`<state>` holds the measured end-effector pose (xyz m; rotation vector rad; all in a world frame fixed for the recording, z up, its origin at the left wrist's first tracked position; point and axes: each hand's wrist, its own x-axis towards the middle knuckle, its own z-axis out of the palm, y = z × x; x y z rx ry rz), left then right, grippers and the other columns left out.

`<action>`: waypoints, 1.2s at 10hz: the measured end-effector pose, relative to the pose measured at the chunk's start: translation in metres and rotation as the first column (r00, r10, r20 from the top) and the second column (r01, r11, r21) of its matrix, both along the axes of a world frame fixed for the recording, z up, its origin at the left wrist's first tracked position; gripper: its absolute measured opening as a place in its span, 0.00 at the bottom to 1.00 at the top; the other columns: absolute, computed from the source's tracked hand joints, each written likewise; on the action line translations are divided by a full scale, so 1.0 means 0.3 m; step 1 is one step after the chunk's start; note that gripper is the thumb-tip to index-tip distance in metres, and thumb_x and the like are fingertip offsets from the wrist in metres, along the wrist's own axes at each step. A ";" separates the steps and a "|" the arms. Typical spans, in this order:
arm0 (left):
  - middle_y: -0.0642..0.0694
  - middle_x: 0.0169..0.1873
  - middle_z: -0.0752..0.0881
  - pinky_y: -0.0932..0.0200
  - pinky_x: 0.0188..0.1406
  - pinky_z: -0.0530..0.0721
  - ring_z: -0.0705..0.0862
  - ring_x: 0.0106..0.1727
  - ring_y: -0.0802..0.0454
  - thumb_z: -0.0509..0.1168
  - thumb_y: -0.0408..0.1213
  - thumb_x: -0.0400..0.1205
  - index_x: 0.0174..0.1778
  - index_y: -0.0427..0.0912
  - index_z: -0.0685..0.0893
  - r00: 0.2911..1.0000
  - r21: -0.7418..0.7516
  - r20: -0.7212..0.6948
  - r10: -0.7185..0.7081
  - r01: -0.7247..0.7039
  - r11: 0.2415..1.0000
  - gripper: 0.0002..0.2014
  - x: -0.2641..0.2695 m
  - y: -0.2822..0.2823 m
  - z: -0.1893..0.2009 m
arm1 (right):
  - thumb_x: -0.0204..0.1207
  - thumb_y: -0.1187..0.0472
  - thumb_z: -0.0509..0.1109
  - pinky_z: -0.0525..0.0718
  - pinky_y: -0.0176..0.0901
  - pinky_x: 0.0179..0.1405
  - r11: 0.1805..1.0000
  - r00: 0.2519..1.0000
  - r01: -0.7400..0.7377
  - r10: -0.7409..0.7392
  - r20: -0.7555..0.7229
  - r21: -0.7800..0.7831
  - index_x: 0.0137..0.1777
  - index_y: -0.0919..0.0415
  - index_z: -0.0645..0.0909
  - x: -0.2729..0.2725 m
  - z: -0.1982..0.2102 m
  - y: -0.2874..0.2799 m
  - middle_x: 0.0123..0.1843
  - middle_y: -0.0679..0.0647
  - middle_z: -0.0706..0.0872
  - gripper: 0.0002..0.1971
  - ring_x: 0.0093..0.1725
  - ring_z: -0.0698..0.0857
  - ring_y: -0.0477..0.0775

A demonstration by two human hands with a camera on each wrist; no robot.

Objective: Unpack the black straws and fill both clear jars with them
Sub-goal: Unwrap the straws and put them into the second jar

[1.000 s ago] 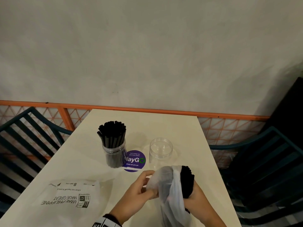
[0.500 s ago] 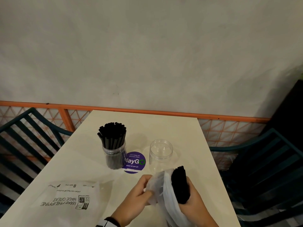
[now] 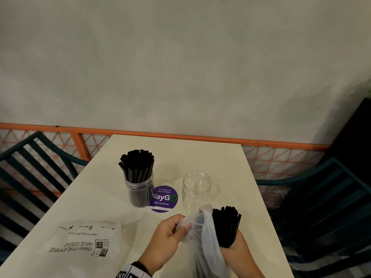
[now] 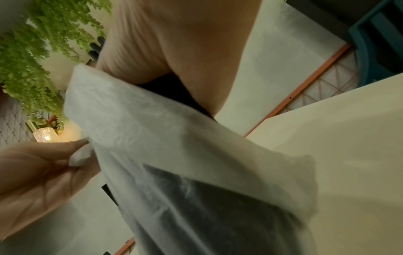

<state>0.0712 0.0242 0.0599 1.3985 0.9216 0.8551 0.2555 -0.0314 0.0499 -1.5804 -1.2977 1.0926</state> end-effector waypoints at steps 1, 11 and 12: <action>0.51 0.33 0.86 0.60 0.39 0.82 0.85 0.36 0.52 0.69 0.40 0.76 0.41 0.43 0.82 0.996 -0.013 -0.014 -0.084 0.084 0.996 0.05 -0.010 0.011 0.014 | 0.69 0.80 0.67 0.84 0.28 0.40 0.999 1.000 0.012 -0.012 0.000 0.051 0.48 0.45 0.74 -0.002 -0.003 0.000 0.45 0.44 0.83 0.25 0.41 0.86 0.37; 0.38 0.40 0.84 0.61 0.36 0.83 0.83 0.39 0.49 0.55 0.31 0.80 0.56 0.46 0.76 0.989 -0.264 0.143 0.038 0.001 0.964 0.12 0.000 0.003 -0.008 | 0.60 0.71 0.81 0.78 0.19 0.48 0.988 0.991 0.023 -0.002 -0.133 0.153 0.64 0.49 0.71 -0.035 -0.045 0.013 0.57 0.40 0.83 0.35 0.55 0.82 0.27; 0.48 0.48 0.89 0.54 0.49 0.85 0.87 0.50 0.53 0.61 0.50 0.73 0.58 0.46 0.80 0.984 -0.307 0.176 -0.026 0.080 0.948 0.20 -0.010 0.005 -0.009 | 0.59 0.69 0.82 0.79 0.21 0.48 0.986 0.994 0.019 -0.001 -0.106 0.167 0.59 0.44 0.72 -0.039 -0.041 0.016 0.55 0.40 0.84 0.33 0.54 0.83 0.29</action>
